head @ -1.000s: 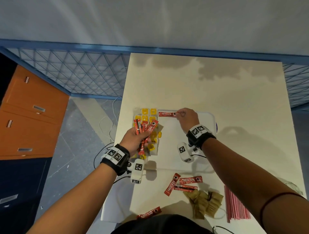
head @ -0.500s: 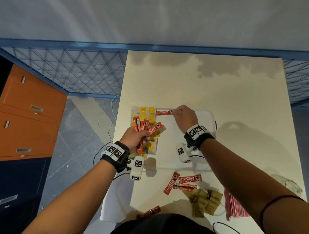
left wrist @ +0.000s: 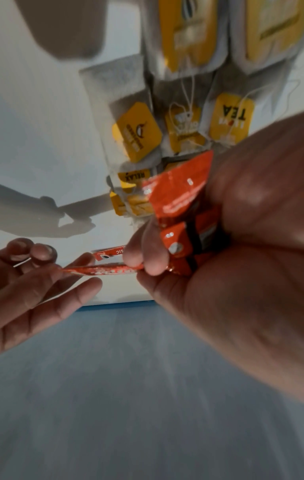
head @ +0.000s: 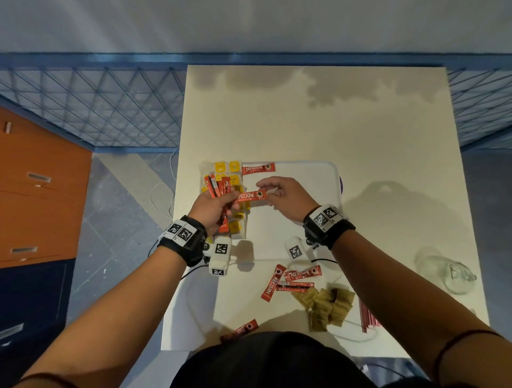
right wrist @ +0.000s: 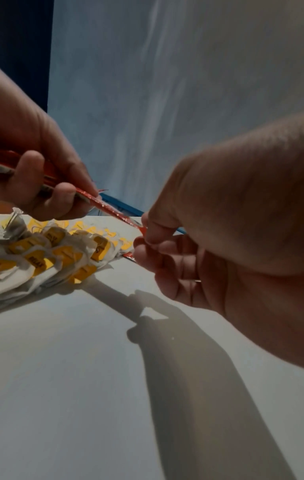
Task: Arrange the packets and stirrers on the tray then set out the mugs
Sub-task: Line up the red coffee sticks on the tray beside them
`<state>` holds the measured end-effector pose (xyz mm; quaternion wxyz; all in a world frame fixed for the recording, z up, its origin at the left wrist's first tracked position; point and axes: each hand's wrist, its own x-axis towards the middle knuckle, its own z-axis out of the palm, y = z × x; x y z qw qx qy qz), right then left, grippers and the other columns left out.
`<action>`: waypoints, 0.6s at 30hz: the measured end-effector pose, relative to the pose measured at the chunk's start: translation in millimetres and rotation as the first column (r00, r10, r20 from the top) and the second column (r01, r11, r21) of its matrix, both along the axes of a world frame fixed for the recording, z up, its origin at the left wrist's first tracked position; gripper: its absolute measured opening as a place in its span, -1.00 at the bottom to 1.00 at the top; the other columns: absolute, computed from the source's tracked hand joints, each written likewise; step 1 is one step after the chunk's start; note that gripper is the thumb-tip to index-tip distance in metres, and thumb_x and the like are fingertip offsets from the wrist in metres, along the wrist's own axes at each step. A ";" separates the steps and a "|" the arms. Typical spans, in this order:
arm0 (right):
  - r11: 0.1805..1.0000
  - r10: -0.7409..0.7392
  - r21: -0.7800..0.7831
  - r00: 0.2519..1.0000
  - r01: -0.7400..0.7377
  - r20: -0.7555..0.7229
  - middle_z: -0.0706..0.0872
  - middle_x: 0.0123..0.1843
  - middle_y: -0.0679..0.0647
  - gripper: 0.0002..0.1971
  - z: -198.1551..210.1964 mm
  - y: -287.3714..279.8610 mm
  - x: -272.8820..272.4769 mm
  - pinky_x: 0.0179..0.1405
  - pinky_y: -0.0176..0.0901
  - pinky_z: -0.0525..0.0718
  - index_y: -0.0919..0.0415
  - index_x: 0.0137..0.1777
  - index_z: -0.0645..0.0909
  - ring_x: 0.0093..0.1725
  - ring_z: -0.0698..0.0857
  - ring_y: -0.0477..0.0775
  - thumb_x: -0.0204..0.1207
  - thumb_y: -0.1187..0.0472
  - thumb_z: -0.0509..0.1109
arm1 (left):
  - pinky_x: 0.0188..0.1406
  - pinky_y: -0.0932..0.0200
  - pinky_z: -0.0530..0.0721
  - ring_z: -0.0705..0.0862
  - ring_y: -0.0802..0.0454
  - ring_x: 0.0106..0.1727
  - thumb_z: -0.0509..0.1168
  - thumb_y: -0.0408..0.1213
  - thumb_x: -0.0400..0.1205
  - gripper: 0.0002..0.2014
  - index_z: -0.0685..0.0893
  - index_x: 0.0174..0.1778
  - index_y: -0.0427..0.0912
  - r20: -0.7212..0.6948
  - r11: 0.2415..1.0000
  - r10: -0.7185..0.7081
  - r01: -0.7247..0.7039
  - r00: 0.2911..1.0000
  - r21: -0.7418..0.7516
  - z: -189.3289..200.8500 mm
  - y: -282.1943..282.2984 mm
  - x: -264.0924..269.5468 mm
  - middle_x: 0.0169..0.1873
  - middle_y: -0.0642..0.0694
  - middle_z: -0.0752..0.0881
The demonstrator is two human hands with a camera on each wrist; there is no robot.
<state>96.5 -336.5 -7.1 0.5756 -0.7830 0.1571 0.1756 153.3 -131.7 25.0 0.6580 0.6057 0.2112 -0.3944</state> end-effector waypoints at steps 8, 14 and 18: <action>1.000 0.001 -0.029 1.000 -0.001 0.028 0.74 -0.24 -0.31 -0.71 -6.2 0.7 -11.8 -0.11 0.09 0.74 -0.17 0.15 0.78 -0.26 0.68 -0.01 0.55 0.24 0.45 | -0.65 0.36 0.53 0.58 0.15 -0.64 0.32 -0.40 0.71 -0.93 0.66 0.08 -0.21 -0.049 1.000 0.014 -0.013 0.999 0.018 1.6 -5.4 0.4 -0.51 -0.10 0.69; 0.996 -0.050 -0.069 0.997 0.054 0.057 0.69 -0.16 -0.28 -0.76 -9.1 2.3 -9.3 -0.01 -0.25 0.57 0.15 0.29 0.78 -0.20 0.63 -0.26 0.65 0.26 0.47 | -0.66 0.35 0.55 0.59 0.12 -0.63 0.30 -0.34 0.74 -0.85 0.68 0.18 -0.28 -0.072 0.999 -0.044 0.043 0.996 -0.013 -2.6 -6.1 3.0 -0.45 -0.18 0.65; 0.992 -0.095 -0.080 0.992 0.102 0.083 0.74 -0.16 -0.26 -0.80 -12.6 -0.7 -7.3 0.05 -0.25 0.65 0.17 0.22 0.82 -0.14 0.69 -0.25 0.68 0.18 0.46 | -0.61 0.32 0.55 0.58 0.09 -0.57 0.36 -0.19 0.72 -0.78 0.74 0.13 -0.28 -0.039 0.996 -0.083 0.085 0.996 0.032 -8.7 -4.9 8.7 -0.37 -0.19 0.68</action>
